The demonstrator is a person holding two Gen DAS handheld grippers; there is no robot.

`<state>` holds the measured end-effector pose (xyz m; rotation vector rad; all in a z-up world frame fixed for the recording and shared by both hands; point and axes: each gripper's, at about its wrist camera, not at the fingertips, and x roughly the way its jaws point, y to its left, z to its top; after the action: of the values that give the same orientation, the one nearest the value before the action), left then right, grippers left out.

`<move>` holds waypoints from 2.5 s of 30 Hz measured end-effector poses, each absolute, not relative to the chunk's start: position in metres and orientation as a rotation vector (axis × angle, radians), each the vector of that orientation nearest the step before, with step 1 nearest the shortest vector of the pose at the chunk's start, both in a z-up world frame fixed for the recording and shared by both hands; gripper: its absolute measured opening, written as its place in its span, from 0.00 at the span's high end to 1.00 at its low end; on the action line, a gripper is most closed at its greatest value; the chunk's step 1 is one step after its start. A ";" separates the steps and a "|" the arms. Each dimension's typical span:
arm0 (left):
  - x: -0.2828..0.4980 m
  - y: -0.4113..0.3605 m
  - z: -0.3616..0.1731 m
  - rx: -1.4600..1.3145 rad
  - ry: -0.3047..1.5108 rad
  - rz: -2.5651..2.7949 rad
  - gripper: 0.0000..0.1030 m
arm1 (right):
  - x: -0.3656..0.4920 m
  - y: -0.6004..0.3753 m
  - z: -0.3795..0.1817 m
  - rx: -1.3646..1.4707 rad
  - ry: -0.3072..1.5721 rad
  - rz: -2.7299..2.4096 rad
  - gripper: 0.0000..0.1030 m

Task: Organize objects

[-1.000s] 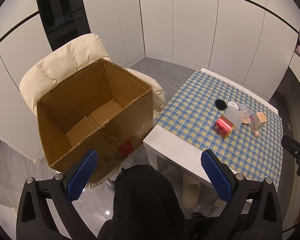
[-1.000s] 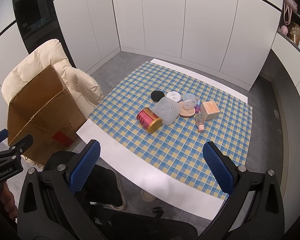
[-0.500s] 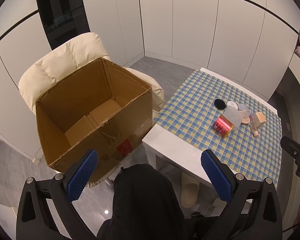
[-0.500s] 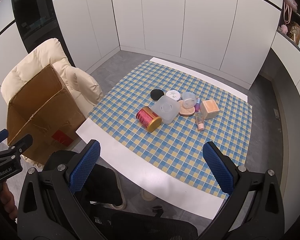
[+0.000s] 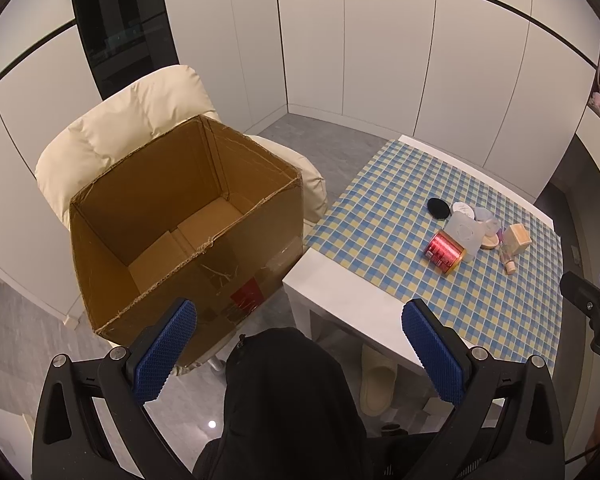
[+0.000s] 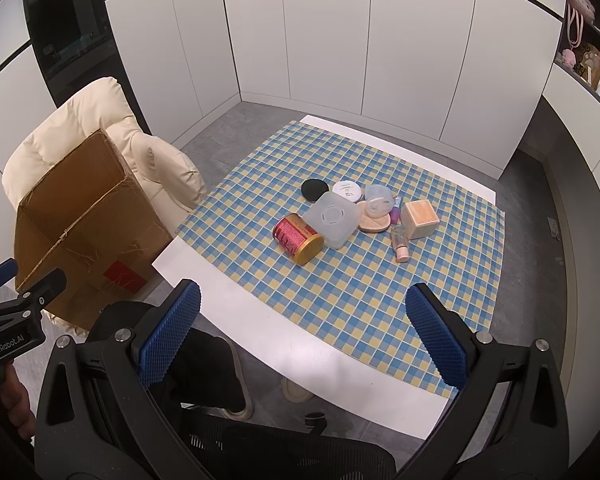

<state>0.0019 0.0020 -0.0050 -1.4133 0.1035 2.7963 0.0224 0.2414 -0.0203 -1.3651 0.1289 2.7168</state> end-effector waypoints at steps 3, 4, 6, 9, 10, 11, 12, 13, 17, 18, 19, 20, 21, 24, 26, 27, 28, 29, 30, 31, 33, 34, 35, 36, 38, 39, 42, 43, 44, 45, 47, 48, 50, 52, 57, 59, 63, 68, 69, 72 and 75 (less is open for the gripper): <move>0.001 0.002 -0.005 -1.412 0.099 2.794 0.01 | 0.022 0.242 -0.020 -1.367 0.133 2.716 0.00; 0.002 0.002 -0.004 -1.409 0.097 2.795 0.01 | 0.022 0.242 -0.020 -1.366 0.137 2.716 0.00; 0.003 0.002 -0.004 -1.400 0.096 2.797 0.01 | 0.022 0.242 -0.019 -1.364 0.136 2.715 0.00; 0.003 0.001 -0.004 -1.399 0.093 2.796 0.01 | 0.022 0.242 -0.019 -1.365 0.131 2.715 0.00; 0.002 0.001 -0.004 -1.401 0.093 2.794 0.01 | 0.022 0.242 -0.019 -1.365 0.135 2.715 0.00; 0.002 0.001 -0.004 -1.403 0.095 2.794 0.01 | 0.022 0.242 -0.019 -1.364 0.138 2.715 0.00; 0.002 0.001 -0.004 -1.406 0.095 2.795 0.01 | 0.022 0.242 -0.019 -1.365 0.137 2.714 0.00; 0.001 0.001 -0.004 -1.409 0.093 2.795 0.01 | 0.022 0.242 -0.019 -1.365 0.136 2.715 0.00; 0.000 0.000 -0.004 -1.419 0.080 2.794 0.01 | 0.022 0.242 -0.020 -1.363 0.139 2.715 0.00; 0.000 0.000 -0.004 -1.420 0.081 2.795 0.01 | 0.022 0.242 -0.020 -1.364 0.138 2.714 0.00; 0.000 0.000 -0.005 -1.420 0.081 2.797 0.01 | 0.022 0.242 -0.019 -1.364 0.138 2.714 0.00; -0.001 0.000 -0.005 -1.419 0.079 2.797 0.01 | 0.022 0.242 -0.020 -1.363 0.138 2.714 0.00; -0.001 0.000 -0.005 -1.419 0.077 2.796 0.01 | 0.022 0.242 -0.020 -1.363 0.139 2.714 0.00; -0.001 0.000 -0.005 -1.422 0.075 2.794 0.01 | 0.022 0.242 -0.020 -1.365 0.139 2.715 0.00; -0.001 0.000 -0.005 -1.420 0.061 2.790 0.01 | 0.022 0.242 -0.020 -1.365 0.136 2.714 0.00; -0.002 0.000 -0.005 -1.418 0.053 2.790 0.01 | 0.022 0.243 -0.020 -1.364 0.137 2.713 0.00; -0.002 0.001 -0.005 -1.418 0.049 2.790 0.01 | 0.022 0.243 -0.020 -1.365 0.139 2.712 0.00; -0.003 0.002 -0.005 -1.419 0.044 2.786 0.01 | 0.022 0.243 -0.020 -1.365 0.139 2.709 0.00; -0.003 0.003 -0.005 -1.420 0.041 2.781 0.01 | 0.023 0.244 -0.020 -1.365 0.139 2.708 0.00; -0.004 0.005 -0.006 -1.420 0.040 2.778 0.01 | 0.024 0.245 -0.020 -1.363 0.139 2.705 0.00; -0.005 0.009 -0.006 -1.413 0.047 2.776 0.01 | 0.026 0.249 -0.021 -1.356 0.145 2.698 0.00; -0.005 0.012 -0.006 -1.404 0.048 2.771 0.01 | 0.028 0.252 -0.021 -1.352 0.151 2.693 0.00; -0.005 0.013 -0.006 -1.398 0.047 2.769 0.01 | 0.029 0.255 -0.021 -1.351 0.156 2.689 0.00; -0.005 0.016 -0.007 -1.391 0.045 2.768 0.01 | 0.030 0.258 -0.021 -1.349 0.163 2.684 0.00; -0.005 0.022 -0.007 -1.381 0.049 2.765 0.01 | 0.032 0.264 -0.021 -1.344 0.173 2.673 0.00; -0.005 0.024 -0.007 -1.377 0.058 2.762 0.01 | 0.034 0.267 -0.021 -1.341 0.176 2.670 0.00; -0.006 0.036 -0.008 -1.356 0.110 2.759 0.01 | 0.038 0.275 -0.022 -1.332 0.185 2.656 0.00; -0.006 0.040 -0.008 -1.344 0.125 2.754 0.01 | 0.040 0.277 -0.022 -1.330 0.187 2.652 0.00; -0.005 0.043 -0.008 -1.327 0.137 2.747 0.01 | 0.041 0.280 -0.022 -1.328 0.192 2.646 0.00; -0.004 0.047 -0.008 -1.311 0.153 2.738 0.01 | 0.043 0.283 -0.022 -1.325 0.197 2.639 0.00; -0.004 0.055 -0.009 -1.295 0.202 2.730 0.01 | 0.046 0.288 -0.023 -1.322 0.204 2.630 0.00; -0.004 0.059 -0.009 -1.291 0.217 2.727 0.01 | 0.046 0.291 -0.024 -1.321 0.207 2.625 0.00; -0.006 0.066 -0.011 -1.295 0.222 2.711 0.01 | 0.049 0.297 -0.025 -1.313 0.210 2.608 0.00; -0.008 0.072 -0.012 -1.308 0.221 2.692 0.01 | 0.050 0.301 -0.025 -1.305 0.211 2.599 0.00; -0.018 0.090 -0.018 -1.334 0.248 2.640 0.01 | 0.053 0.311 -0.026 -1.277 0.205 2.593 0.00; -0.021 0.097 -0.019 -1.325 0.238 2.600 0.01 | 0.053 0.315 -0.028 -1.279 0.197 2.589 0.00; -0.026 0.113 -0.023 -1.301 0.274 2.532 0.01 | 0.050 0.322 -0.036 -1.300 0.181 2.560 0.00; -0.040 0.126 -0.032 -1.332 0.267 2.475 0.01 | 0.037 0.328 -0.044 -1.315 0.160 2.556 0.00; -0.044 0.129 -0.032 -1.323 0.273 2.474 0.01 | 0.033 0.329 -0.045 -1.316 0.147 2.551 0.00; -0.057 0.141 -0.035 -1.304 0.297 2.473 0.01 | 0.022 0.334 -0.052 -1.337 0.146 2.529 0.00; -0.071 0.152 -0.041 -1.310 0.310 2.449 0.01 | 0.010 0.345 -0.060 -1.370 0.186 2.497 0.00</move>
<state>-0.0710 0.1516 -0.0412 -1.3097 0.3104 2.4490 0.0096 0.3447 -0.0598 -1.3696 0.1856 2.4975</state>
